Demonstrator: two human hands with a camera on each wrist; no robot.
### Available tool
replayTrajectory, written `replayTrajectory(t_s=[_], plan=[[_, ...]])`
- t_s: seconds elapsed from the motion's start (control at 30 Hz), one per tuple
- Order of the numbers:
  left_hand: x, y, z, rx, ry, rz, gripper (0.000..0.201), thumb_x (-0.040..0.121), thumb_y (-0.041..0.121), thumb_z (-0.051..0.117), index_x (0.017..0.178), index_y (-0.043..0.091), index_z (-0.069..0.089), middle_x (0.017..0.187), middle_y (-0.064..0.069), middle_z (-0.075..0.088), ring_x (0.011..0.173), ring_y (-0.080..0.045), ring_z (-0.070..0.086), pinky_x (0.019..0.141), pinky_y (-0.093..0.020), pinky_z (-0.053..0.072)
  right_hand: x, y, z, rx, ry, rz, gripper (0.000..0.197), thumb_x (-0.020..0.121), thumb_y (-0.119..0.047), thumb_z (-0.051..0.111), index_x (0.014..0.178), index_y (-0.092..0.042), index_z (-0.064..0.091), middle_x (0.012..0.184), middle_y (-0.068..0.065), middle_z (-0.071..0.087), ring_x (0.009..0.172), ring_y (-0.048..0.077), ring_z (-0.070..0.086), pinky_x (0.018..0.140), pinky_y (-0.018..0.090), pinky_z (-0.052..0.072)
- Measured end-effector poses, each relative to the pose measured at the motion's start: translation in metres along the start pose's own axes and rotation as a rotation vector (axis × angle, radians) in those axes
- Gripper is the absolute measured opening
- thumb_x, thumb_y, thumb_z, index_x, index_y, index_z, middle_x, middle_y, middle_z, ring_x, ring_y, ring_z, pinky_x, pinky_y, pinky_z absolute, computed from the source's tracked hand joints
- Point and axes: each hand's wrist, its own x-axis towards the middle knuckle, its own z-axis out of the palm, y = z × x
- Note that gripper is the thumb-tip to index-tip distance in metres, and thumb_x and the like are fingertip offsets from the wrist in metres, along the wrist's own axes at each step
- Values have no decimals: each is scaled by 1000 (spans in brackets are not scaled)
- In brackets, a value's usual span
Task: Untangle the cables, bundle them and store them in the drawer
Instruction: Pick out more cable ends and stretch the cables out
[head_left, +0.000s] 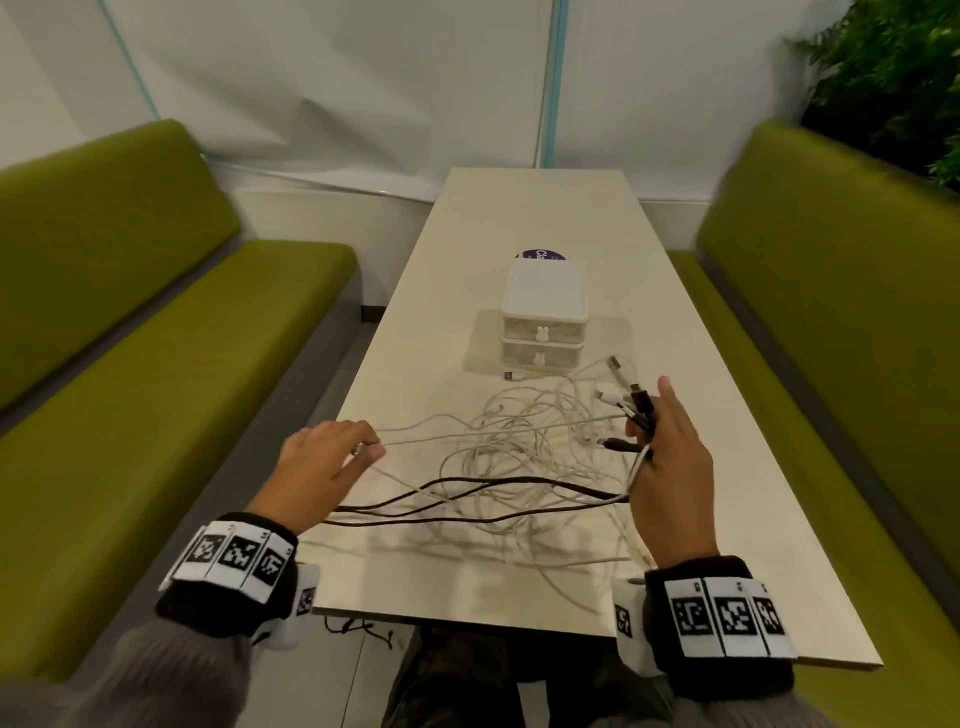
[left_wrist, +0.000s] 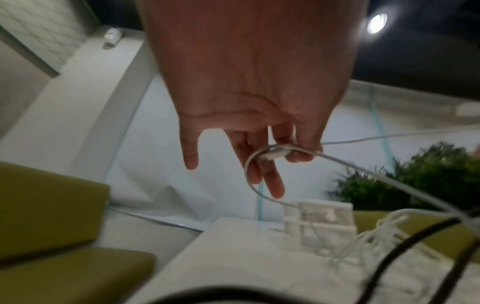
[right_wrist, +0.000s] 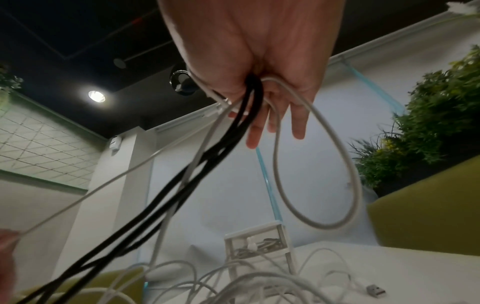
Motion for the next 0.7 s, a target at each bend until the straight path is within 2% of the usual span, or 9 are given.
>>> replayTrajectory(t_s=[0.07, 0.13, 0.2, 0.27, 0.33, 0.4, 0.47, 0.6, 0.7], plan=[[0, -11, -1, 61, -35, -68, 38, 91, 57, 30, 99, 30, 57, 100, 18, 57, 100, -6, 49, 106, -50, 28, -4, -5, 2, 20, -13, -7, 80, 79, 24, 36, 137, -30, 43, 147, 4, 41, 127, 35, 50, 108, 48, 39], [5, -10, -4, 71, -33, -161, 26, 96, 44, 36, 104, 27, 55, 106, 14, 56, 110, -11, 48, 110, -51, 20, -7, -12, 6, 70, -47, 12, 89, 82, 24, 35, 129, -51, 25, 148, 9, 42, 126, 28, 51, 110, 39, 37], [12, -2, -4, 50, 12, -192, 22, 98, 35, 39, 107, 23, 55, 108, 6, 62, 111, -18, 53, 107, -51, 25, -8, -15, 10, 109, -68, 42, 84, 84, 23, 36, 131, -46, 23, 145, 10, 45, 118, 18, 55, 102, 24, 37], [17, 20, 0, -27, 5, -125, 21, 98, 30, 41, 105, 22, 58, 105, 1, 65, 107, -22, 56, 101, -46, 34, -7, -18, 15, 91, -84, 46, 72, 85, 22, 37, 140, -25, 37, 134, 5, 53, 107, 13, 57, 93, 19, 38], [17, 43, 7, -144, -21, -24, 18, 98, 28, 41, 96, 25, 59, 94, 2, 65, 95, -21, 57, 88, -39, 43, -5, -16, 18, 32, -85, 38, 59, 87, 17, 41, 140, -8, 45, 123, 8, 62, 104, 20, 60, 86, 16, 37], [14, 45, 7, -218, 19, -54, 21, 98, 25, 40, 86, 32, 56, 82, 8, 60, 85, -16, 56, 80, -32, 45, -2, -11, 11, 23, -41, 52, 50, 88, 14, 45, 135, -3, 49, 114, 13, 67, 103, 28, 62, 77, 16, 36], [12, 26, 1, -190, 87, -182, 28, 98, 25, 42, 75, 37, 51, 74, 12, 58, 78, -12, 54, 82, -34, 43, 0, -5, -1, 32, -1, 74, 44, 89, 13, 45, 130, -1, 53, 104, 13, 68, 99, 29, 63, 70, 15, 34], [6, 5, -7, -79, 50, -365, 29, 97, 23, 40, 74, 37, 51, 70, 20, 55, 78, -12, 54, 95, -45, 41, -9, -10, 6, 28, -141, 81, 55, 84, 19, 39, 132, -5, 51, 102, 5, 64, 99, 23, 62, 81, 23, 41], [3, -5, -8, -211, 181, -449, 20, 92, 25, 44, 80, 33, 58, 76, 15, 63, 83, -20, 58, 89, -46, 45, -14, -15, 18, 163, -186, 69, 60, 87, 18, 40, 124, -29, 49, 100, -5, 63, 99, 21, 65, 92, 35, 50]])
